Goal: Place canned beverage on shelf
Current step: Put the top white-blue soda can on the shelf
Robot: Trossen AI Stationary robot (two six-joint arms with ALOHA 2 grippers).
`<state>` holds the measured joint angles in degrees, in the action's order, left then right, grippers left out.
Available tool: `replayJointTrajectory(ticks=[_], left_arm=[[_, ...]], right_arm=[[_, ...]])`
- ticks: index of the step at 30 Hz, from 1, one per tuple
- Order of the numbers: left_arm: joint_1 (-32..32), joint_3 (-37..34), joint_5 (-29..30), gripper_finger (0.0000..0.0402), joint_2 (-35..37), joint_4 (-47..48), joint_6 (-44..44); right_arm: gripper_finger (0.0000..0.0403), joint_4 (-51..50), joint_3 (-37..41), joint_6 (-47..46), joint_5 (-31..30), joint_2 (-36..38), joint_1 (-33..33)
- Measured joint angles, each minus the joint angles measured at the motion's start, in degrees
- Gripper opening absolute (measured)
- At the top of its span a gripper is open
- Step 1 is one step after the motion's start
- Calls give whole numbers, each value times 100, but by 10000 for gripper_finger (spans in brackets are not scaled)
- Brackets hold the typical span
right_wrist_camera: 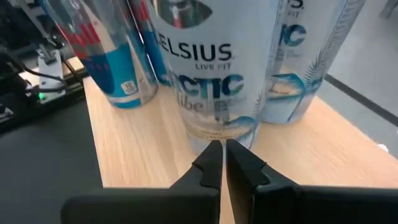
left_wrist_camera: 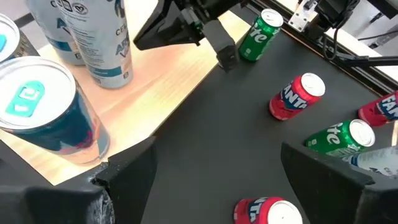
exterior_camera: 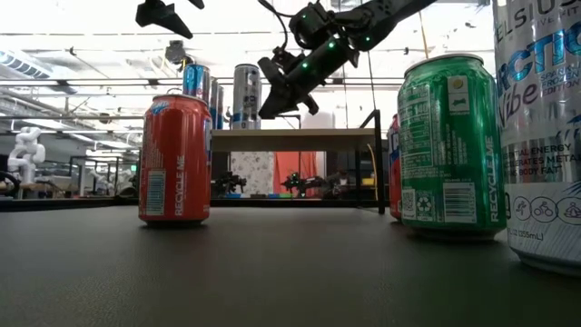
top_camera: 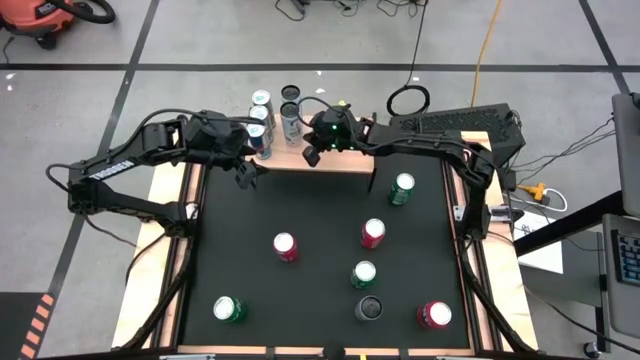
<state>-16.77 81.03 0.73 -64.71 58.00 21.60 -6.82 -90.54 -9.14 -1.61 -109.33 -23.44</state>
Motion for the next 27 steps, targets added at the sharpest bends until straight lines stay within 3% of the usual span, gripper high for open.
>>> replayJointTrajectory(ticks=[27], left_arm=[[150, -2, 284, 343, 0, 0, 68]], right_arm=[[0, 576, 0, -89, 69, -161, 159]])
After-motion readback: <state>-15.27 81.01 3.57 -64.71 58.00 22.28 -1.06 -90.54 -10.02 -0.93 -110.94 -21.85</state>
